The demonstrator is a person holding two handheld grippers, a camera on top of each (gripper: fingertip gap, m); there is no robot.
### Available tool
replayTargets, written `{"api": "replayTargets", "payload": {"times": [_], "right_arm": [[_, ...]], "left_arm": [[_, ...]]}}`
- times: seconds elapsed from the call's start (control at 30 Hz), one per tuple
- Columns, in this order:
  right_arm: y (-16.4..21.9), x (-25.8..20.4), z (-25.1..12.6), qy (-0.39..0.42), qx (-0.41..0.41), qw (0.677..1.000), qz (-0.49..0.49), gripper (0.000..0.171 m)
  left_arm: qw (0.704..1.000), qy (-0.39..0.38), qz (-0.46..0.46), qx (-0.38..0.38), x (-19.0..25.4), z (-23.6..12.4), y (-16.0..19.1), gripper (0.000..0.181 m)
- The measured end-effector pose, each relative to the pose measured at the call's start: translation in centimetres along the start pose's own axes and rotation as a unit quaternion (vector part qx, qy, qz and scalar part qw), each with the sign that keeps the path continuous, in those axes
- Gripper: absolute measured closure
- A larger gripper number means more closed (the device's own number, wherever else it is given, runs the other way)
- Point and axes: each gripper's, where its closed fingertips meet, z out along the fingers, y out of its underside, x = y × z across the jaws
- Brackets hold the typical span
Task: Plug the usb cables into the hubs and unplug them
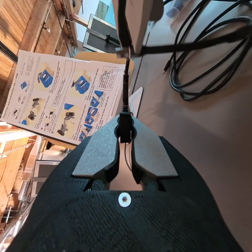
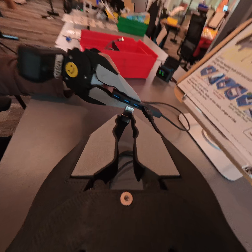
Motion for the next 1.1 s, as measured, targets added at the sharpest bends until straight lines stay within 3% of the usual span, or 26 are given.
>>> {"api": "replayTargets", "payload": {"times": [0.1,0.4,0.77,0.87,0.97,1.1], "right_arm": [[2.4,0.3,1.5,0.024,-0.074,0.997,0.013,0.158],[5.6,-0.4,4.2,0.053,-0.165,0.985,0.006,0.157],[10.1,-1.9,6.0,0.022,-0.254,0.967,0.02,0.157],[10.1,-1.9,5.8,0.028,-0.258,0.965,0.039,0.156],[9.7,-2.1,5.2,0.026,-0.254,0.964,0.072,0.138],[9.8,-2.0,4.5,0.044,-0.255,0.96,0.106,0.143]], "left_arm": [[1.0,0.01,0.01,-0.002,0.7,0.3,-0.2,0.173],[0.991,0.022,0.125,-0.052,2.7,1.1,1.2,0.173],[0.992,0.04,0.1,-0.068,2.8,1.0,2.8,0.173],[0.992,0.045,0.1,-0.069,3.1,1.1,2.9,0.173],[0.992,0.045,0.095,-0.068,3.0,1.0,3.0,0.173],[0.993,0.042,0.091,-0.068,2.7,0.9,3.0,0.173]]}}
